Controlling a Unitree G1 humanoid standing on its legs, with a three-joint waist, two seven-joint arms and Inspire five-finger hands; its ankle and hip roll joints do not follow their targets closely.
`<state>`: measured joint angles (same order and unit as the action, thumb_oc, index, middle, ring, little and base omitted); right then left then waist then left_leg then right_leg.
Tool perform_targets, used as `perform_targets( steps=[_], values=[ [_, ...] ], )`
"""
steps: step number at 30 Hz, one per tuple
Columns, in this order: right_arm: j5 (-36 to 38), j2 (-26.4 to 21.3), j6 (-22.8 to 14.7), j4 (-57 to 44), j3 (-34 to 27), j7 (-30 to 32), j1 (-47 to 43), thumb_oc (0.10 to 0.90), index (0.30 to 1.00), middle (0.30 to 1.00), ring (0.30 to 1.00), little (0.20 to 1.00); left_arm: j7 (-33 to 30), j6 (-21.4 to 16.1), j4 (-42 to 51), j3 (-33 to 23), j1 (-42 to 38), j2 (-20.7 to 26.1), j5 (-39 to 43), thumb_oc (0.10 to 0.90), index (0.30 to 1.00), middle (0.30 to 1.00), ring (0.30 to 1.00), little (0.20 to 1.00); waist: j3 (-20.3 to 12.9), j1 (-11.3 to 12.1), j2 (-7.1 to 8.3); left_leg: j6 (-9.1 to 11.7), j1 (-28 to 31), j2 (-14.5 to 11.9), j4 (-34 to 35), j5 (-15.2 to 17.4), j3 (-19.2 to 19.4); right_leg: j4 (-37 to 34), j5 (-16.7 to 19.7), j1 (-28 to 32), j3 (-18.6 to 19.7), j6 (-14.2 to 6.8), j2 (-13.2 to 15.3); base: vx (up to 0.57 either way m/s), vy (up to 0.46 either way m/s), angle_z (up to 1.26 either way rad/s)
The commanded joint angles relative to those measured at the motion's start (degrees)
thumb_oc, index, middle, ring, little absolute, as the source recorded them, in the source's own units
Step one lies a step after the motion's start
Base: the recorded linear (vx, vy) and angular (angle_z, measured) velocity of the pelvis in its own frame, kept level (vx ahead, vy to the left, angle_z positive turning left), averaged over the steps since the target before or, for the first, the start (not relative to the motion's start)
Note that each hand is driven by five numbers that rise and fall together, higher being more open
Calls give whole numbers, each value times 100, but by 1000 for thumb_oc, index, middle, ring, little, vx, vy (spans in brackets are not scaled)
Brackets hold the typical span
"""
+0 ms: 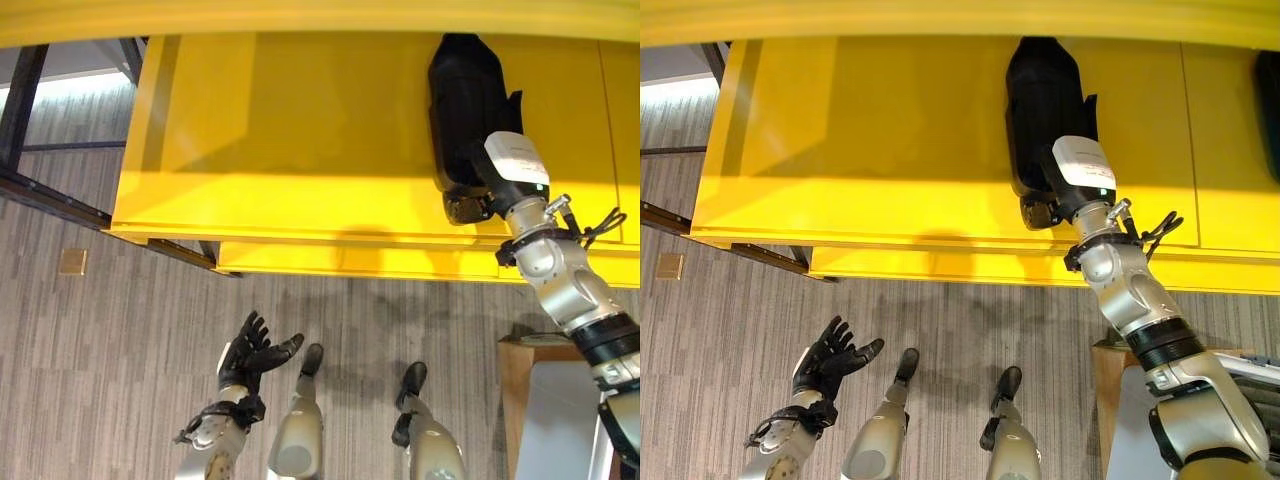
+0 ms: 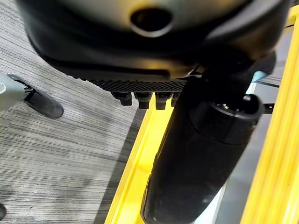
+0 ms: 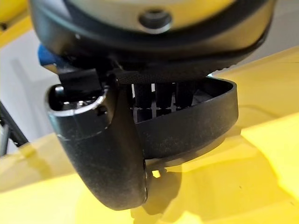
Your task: Move parts from the plastic box to the shelf.
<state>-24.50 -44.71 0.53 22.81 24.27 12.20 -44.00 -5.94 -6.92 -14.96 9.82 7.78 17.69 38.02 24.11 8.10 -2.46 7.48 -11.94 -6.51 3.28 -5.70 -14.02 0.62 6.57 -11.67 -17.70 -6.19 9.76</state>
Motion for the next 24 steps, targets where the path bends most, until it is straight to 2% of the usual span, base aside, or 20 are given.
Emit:
perform_targets(
  steps=[1, 12, 24],
  values=[
    [41, -184, -59, -47, 176, 439, -999, 400, 300, 300, 300, 300, 16, -485, 645, 170, 197, 418, 154, 900, 1000, 1000, 1000, 1000, -262, 154, 174, -289, 488, -42, -43, 335, 49, 845, -269, -356, 174, -208, 422, 0, 0, 0],
    [121, -111, 38, 657, 295, 564, -1383, 400, 300, 300, 300, 300, 30, -530, 683, 274, 86, 488, 216, 900, 1000, 1000, 1000, 1000, -203, 191, 158, -292, 462, 8, -3, 315, -6, 744, -209, -311, 161, -224, 458, 0, 7, 0],
    [190, -33, 177, 1117, 86, 767, -1269, 400, 300, 300, 300, 300, 0, -547, 671, 297, 49, 457, 249, 900, 1000, 1000, 1000, 1000, -166, 153, 165, -316, 460, 46, -7, 339, 42, 692, -175, -309, 219, -235, 471, 0, 3, 0]
  ],
)
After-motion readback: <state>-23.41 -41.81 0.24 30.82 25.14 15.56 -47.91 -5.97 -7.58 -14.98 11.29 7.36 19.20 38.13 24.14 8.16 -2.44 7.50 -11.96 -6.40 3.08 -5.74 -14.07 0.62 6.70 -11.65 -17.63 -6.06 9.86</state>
